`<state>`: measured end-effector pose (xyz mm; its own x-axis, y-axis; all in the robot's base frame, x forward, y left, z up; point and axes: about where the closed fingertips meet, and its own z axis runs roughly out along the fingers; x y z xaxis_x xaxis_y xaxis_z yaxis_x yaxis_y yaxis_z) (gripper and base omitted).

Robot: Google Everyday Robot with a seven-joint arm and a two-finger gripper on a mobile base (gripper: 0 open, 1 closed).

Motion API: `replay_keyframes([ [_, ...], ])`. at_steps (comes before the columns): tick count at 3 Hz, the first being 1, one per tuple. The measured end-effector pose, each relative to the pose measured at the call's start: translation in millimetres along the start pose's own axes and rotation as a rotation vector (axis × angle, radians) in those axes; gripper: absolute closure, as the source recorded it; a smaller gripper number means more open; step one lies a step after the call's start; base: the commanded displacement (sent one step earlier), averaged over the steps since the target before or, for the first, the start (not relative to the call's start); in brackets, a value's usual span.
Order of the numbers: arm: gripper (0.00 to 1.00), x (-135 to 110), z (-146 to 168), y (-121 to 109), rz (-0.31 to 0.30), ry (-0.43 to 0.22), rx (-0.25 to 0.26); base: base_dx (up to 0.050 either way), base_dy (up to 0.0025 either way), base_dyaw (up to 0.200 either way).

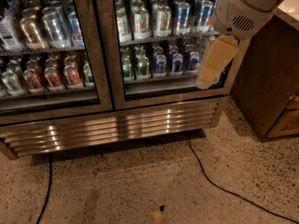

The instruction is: Open right fridge door

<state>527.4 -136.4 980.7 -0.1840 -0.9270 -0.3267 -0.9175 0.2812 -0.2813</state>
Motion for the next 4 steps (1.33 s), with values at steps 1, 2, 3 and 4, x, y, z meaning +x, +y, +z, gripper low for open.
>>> replay_keyframes([
  [1, 0.00, -0.1, 0.1, -0.1, 0.000, 0.000, 0.000, 0.000, 0.00000, 0.000],
  [2, 0.00, -17.6, 13.7, -19.8, -0.010, -0.086, -0.033, 0.000, 0.00000, 0.000],
  [3, 0.00, -52.6, 50.4, -40.8, -0.007, -0.223, -0.181, 0.000, 0.00000, 0.000],
  [4, 0.00, -68.4, 66.2, -53.8, 0.016, -0.312, -0.230, 0.000, 0.00000, 0.000],
])
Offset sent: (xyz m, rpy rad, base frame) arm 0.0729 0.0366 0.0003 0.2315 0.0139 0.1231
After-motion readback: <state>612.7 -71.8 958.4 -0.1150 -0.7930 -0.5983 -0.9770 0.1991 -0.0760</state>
